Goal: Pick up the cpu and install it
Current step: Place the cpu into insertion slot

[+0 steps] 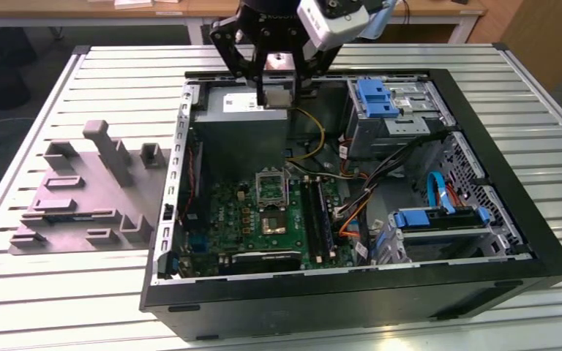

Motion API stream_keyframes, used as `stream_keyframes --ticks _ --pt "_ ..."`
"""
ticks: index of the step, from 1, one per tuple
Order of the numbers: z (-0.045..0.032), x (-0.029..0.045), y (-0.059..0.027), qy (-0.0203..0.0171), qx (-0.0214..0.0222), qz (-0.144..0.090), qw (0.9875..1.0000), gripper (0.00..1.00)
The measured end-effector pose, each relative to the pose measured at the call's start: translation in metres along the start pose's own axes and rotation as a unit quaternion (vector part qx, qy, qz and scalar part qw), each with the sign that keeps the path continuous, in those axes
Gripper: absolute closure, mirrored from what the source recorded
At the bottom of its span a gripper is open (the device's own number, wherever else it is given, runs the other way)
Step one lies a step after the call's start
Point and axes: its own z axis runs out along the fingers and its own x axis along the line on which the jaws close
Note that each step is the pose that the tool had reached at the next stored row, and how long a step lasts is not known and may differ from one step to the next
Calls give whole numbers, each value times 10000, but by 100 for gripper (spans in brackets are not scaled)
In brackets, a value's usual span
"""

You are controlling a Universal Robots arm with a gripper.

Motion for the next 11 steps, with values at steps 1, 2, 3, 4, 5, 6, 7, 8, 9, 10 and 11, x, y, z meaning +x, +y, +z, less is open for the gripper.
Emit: stream_keyframes --ticks 1,2,3,4,5,6,7,8,9,10,11 --pt "2 0 0 0 1 0 10000 53" --pt "6 0 0 0 0 0 10000 53" --pt "11 0 -1 0 0 0 10000 53" --pt "14 0 -2 0 0 0 10000 53" --pt "17 0 -6 0 0 0 10000 53" --pt "19 0 -13 1 1 -1 10000 53" --pt "22 0 -21 1 1 0 10000 53" --pt "25 0 -31 1 1 1 10000 53" --pt "28 0 -42 1 1 3 10000 53" --pt "30 0 -56 0 0 6 10000 53" --pt "31 -1 -76 0 1 10 10000 53"
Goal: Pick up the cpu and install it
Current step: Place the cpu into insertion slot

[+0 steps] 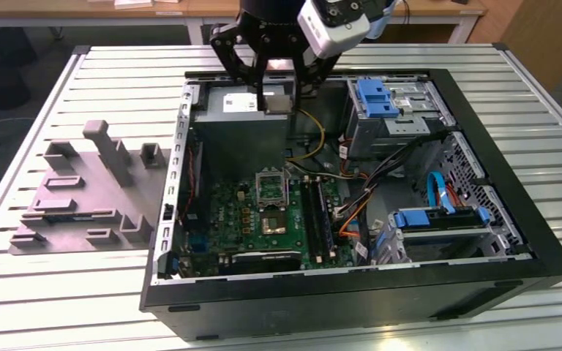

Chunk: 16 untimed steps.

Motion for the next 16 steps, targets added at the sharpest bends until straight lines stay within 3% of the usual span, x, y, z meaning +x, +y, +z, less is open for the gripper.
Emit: stream_keyframes --ticks 16 --pt "32 0 -24 0 0 6 10000 53"
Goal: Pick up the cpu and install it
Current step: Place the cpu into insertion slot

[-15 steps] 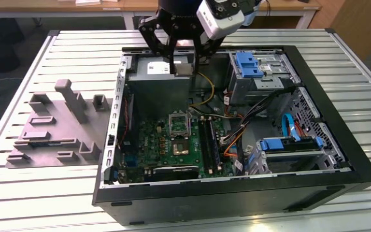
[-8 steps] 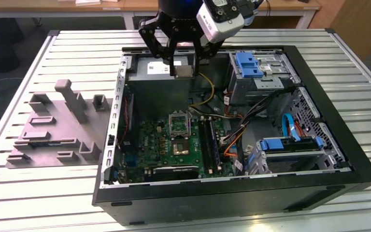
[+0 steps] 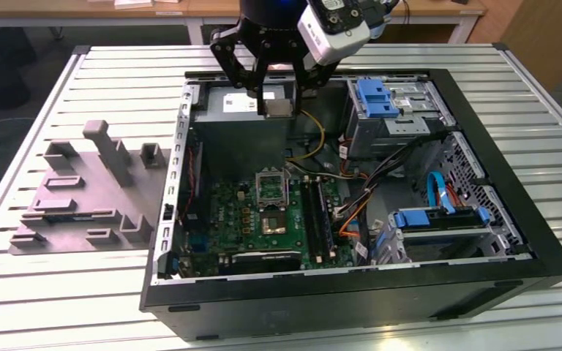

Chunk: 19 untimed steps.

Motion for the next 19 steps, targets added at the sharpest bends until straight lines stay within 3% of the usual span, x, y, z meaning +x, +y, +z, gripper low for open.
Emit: stream_keyframes --ticks 5,8,19 --pt "49 1 -2 2 0 1 10000 53" --pt "76 -1 -48 4 -1 0 10000 53" --pt "271 0 -94 26 -1 -75 10000 53"
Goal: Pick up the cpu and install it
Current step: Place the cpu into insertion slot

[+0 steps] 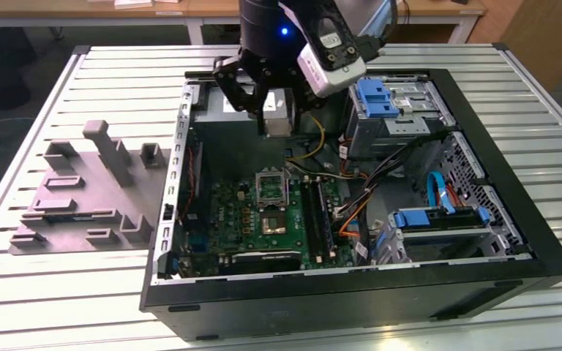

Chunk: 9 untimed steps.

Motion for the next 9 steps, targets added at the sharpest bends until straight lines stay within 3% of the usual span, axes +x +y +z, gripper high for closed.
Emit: stream_keyframes --ticks 5,9 --pt "83 1 -9 0 0 0 10000 53" --pt "87 1 -9 0 0 0 10000 53"
